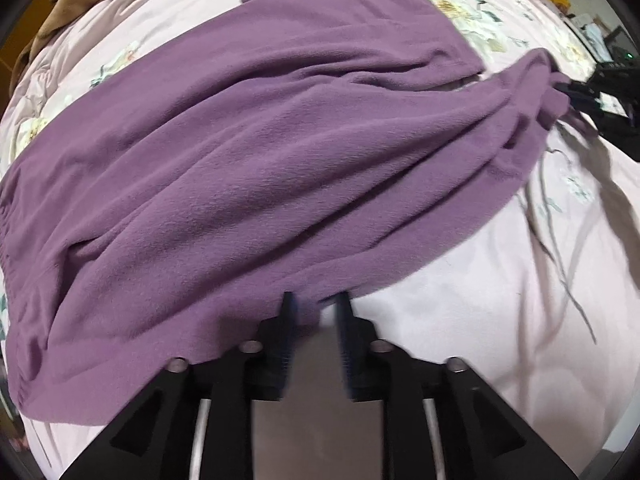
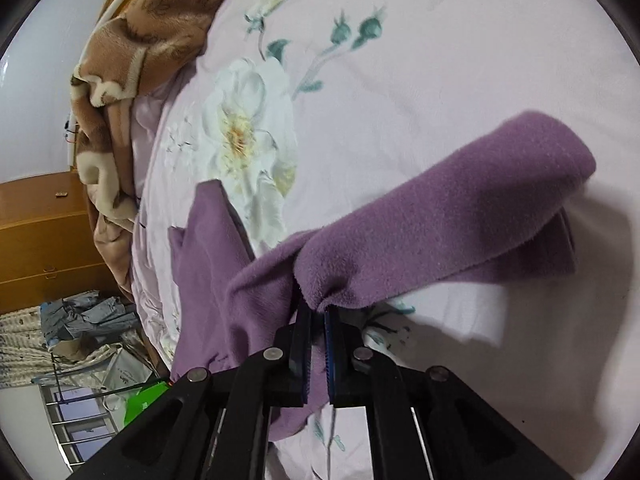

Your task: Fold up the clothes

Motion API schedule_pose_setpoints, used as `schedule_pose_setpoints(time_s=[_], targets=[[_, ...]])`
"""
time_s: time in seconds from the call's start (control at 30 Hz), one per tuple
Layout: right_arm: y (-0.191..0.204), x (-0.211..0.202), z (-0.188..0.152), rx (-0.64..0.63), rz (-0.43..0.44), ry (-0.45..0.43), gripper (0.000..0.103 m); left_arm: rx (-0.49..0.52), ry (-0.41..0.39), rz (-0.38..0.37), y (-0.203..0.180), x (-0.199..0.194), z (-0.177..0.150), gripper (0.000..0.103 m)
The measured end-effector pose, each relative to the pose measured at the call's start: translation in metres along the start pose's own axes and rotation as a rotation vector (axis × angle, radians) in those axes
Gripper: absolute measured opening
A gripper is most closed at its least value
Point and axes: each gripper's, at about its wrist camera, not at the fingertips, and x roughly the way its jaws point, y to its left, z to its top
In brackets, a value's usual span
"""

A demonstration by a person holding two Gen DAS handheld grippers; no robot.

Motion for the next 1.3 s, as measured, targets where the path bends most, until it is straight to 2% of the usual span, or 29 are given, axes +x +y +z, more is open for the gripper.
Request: schedule_pose_setpoints(time_s=[0.1,0.2,0.23,0.3,0.4,0.67,0.87,0.93,1.0,1.03,1.1,1.17,1.23,1.27,1.3], targets=[[0.006,-0.004,0.001,-0.021,0.006,-0.010,0.006,0.044,0.010,0.031,-0.006,0.000,-0.002,0.039],[0.009,-0.006,0.001,-0.034,0.002,-0.013,0.006,0.033,0.014,0.036,-0.003,-0.001,-0.003,0.037],[0.009,-0.007,0.001,-0.033,0.003,-0.013,0.006,0.022,0.014,0.036,-0.001,-0.002,-0.003,0.034],[0.009,-0.009,0.001,-0.035,0.000,-0.014,0.006,0.005,0.012,0.041,0.004,-0.004,-0.005,0.016],[0.009,-0.010,0.000,-0.043,-0.008,-0.019,0.006,-0.019,0.007,0.026,0.012,-0.009,-0.009,0.009],[0.015,-0.017,-0.004,-0.045,-0.004,-0.031,0.006,-0.021,-0.018,0.012,0.020,-0.033,-0.019,0.006],[0.023,-0.040,-0.016,-0.084,-0.022,-0.028,0.006,-0.034,-0.038,-0.019,0.027,-0.062,-0.034,0.005],[0.022,-0.056,-0.023,-0.106,-0.045,-0.024,0.006,-0.039,-0.043,-0.042,0.031,-0.079,-0.044,0.005],[0.018,-0.071,-0.029,-0.123,-0.080,-0.020,0.006,-0.040,-0.040,-0.057,0.029,-0.090,-0.033,0.003],[0.014,-0.078,-0.031,-0.129,-0.104,-0.019,0.006,-0.040,-0.033,-0.063,0.020,-0.083,-0.023,0.002],[0.000,-0.083,-0.036,-0.128,-0.162,0.009,0.006,-0.040,-0.011,-0.074,-0.012,-0.044,0.000,0.002],[-0.017,-0.083,-0.040,-0.114,-0.220,0.053,0.010,-0.032,0.024,-0.065,-0.022,-0.048,-0.017,0.002],[-0.029,-0.083,-0.045,-0.083,-0.243,0.068,0.013,-0.034,0.055,-0.056,-0.024,-0.039,-0.015,0.002],[-0.025,-0.089,-0.047,-0.104,-0.275,0.040,0.014,-0.035,0.061,-0.056,-0.025,-0.034,-0.012,0.002],[-0.022,-0.094,-0.049,-0.126,-0.307,0.011,0.021,-0.037,0.060,-0.058,-0.026,-0.032,-0.009,0.002]])
